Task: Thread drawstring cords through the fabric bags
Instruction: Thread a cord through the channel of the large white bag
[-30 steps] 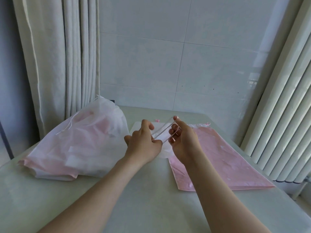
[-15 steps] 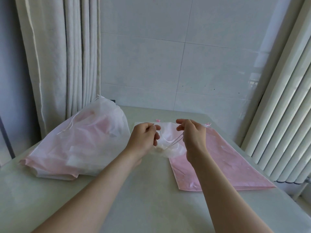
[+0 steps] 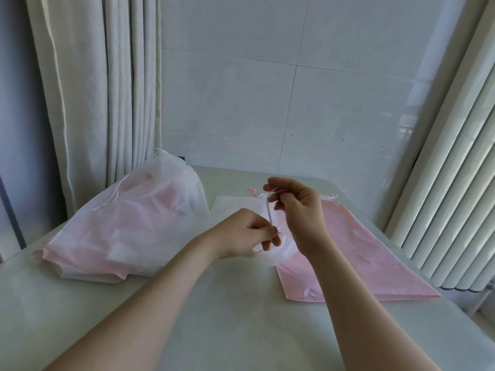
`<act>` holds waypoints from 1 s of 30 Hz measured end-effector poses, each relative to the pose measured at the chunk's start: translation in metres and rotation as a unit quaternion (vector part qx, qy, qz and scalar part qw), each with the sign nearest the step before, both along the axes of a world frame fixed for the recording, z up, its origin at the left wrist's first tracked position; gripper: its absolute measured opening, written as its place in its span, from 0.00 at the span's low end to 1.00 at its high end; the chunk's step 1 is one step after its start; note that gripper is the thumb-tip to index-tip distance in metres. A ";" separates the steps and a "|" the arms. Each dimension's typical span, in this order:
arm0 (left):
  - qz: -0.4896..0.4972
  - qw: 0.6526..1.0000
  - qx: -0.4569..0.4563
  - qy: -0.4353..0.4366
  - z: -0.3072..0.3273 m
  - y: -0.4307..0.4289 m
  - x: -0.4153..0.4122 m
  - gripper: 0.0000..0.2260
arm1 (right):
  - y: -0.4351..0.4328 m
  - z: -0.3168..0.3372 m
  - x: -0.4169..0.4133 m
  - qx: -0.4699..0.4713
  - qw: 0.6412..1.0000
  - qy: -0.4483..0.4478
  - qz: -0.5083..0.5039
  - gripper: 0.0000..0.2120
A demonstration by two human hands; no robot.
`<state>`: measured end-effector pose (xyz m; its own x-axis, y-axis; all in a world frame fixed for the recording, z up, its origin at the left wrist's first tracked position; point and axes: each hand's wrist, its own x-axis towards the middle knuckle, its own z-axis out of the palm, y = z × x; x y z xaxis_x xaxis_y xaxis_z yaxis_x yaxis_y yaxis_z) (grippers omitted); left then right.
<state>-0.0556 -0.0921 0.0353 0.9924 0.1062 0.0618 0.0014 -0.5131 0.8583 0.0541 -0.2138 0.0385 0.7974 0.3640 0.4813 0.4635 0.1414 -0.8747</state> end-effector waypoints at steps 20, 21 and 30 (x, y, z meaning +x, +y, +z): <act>0.109 0.958 -0.263 0.046 -0.001 0.019 0.009 0.10 | -0.003 -0.001 -0.022 -0.257 0.944 -0.207 -0.014 0.13; 0.116 0.955 -0.269 0.047 -0.001 0.019 0.009 0.10 | -0.002 -0.002 -0.020 -0.254 0.939 -0.229 -0.022 0.11; 0.134 0.924 -0.357 0.037 0.002 0.021 0.009 0.03 | -0.002 -0.006 -0.006 -0.335 0.862 -0.377 -0.052 0.08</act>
